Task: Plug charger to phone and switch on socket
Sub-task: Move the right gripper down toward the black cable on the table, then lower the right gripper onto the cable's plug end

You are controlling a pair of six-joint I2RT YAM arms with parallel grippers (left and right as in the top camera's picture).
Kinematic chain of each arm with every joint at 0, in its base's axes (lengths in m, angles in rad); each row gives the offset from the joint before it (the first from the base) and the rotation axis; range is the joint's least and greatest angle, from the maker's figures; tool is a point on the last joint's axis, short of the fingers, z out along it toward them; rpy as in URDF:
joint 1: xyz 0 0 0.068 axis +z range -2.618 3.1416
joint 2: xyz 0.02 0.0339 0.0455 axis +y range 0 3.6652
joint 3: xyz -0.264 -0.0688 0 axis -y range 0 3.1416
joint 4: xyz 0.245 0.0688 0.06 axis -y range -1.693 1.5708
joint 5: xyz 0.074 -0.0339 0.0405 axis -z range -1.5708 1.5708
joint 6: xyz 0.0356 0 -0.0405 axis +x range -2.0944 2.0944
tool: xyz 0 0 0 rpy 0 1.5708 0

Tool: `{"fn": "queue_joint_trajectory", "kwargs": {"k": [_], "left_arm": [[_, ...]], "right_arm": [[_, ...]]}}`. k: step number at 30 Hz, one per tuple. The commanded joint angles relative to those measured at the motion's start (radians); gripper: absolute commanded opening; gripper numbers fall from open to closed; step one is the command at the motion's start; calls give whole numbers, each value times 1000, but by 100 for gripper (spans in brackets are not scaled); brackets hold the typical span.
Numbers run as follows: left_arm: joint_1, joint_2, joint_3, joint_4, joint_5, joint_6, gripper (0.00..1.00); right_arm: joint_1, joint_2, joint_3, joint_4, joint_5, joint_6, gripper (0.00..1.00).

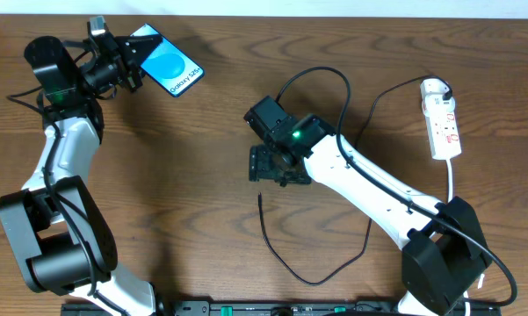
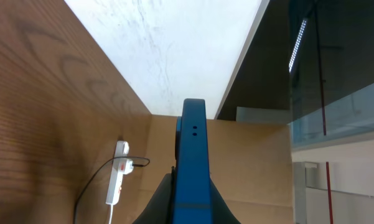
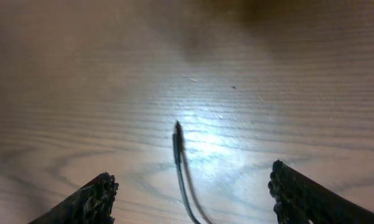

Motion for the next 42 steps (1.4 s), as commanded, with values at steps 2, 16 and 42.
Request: {"fn": "queue_joint_trajectory", "kwargs": {"k": [2,16,42], "left_arm": [[-15,-9,7,8,23,6,7],[-16,-9,7,8,-10,6,8],[-16,-9,7,8,-3,14,7]], "right_arm": [[-3,9,11,-31,-5,-79,77],[-22,201,94,-190,-84,-312,74],[-3,243,114,-216,-94,-444,82]]}}
